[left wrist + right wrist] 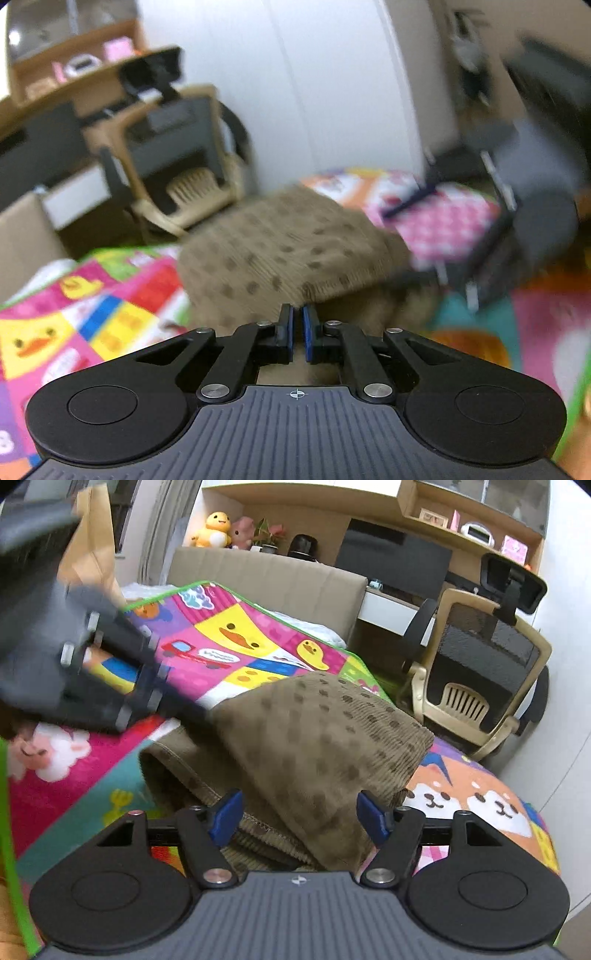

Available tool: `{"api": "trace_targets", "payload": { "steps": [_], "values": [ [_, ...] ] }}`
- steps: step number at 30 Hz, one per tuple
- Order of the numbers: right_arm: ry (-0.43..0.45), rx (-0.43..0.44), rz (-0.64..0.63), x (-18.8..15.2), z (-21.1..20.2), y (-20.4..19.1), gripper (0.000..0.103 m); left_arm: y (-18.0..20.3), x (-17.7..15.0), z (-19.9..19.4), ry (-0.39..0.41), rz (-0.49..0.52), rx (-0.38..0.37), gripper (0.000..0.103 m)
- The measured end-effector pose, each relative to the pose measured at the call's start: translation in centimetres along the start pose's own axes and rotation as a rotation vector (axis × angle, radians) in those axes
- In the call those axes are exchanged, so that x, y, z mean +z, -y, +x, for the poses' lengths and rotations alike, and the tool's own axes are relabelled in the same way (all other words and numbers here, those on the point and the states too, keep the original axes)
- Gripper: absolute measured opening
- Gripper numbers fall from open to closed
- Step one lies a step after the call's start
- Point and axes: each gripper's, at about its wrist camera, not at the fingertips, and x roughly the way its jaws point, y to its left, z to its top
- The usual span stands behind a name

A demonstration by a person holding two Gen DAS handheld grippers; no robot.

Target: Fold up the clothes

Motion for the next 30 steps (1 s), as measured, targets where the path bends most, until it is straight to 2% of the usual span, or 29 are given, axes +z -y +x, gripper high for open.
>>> {"api": "trace_targets", "payload": {
  "steps": [2,4,5,6,9,11,13,16,19,21,25,27,30],
  "values": [
    [0.017,0.010,0.043,0.4,-0.9,1.0,0.073,0.7,-0.9,0.1,-0.028,0.020,-0.041,0.016],
    [0.043,0.016,0.105,1.1,-1.7,2.5,0.075,0.5,-1.1,-0.3,-0.016,0.008,-0.062,0.022],
    [0.056,0.023,0.143,1.5,-1.9,3.3,0.075,0.3,-1.1,-0.5,-0.010,0.001,-0.071,0.031],
    [0.066,0.030,0.183,1.8,-1.9,4.1,0.075,-0.2,-0.9,-0.8,0.009,-0.021,-0.065,0.046],
    [0.071,0.058,0.296,2.3,-0.3,5.9,0.076,-2.3,0.6,-0.9,0.067,-0.124,-0.035,0.067],
    [0.065,0.082,0.364,2.4,1.4,6.8,0.076,-3.7,1.5,-0.5,0.092,-0.201,-0.016,0.075],
    [0.010,0.082,0.375,1.8,3.8,6.6,0.076,-4.7,1.8,1.4,0.060,-0.239,0.008,0.076],
    [-0.085,0.077,0.360,0.5,6.7,5.9,0.076,-5.3,0.9,5.2,-0.096,-0.246,0.055,0.076],
    [-0.161,0.085,0.340,-0.7,8.2,5.5,0.076,-6.5,-0.7,6.4,-0.160,-0.292,0.024,0.087],
    [-0.159,0.095,0.332,0.0,7.5,6.3,0.076,-7.3,-0.4,5.8,-0.161,-0.308,0.018,0.090],
    [-0.088,0.092,0.351,2.6,5.9,8.4,0.076,-8.7,0.9,4.8,-0.113,-0.308,0.034,0.093],
    [-0.035,0.067,0.354,4.6,6.1,9.3,0.076,-9.7,1.7,4.7,-0.073,-0.348,0.021,0.093],
    [0.013,0.007,0.331,7.1,7.5,10.3,0.076,-11.2,2.7,5.6,-0.034,-0.400,0.053,0.093]
  ]
}}
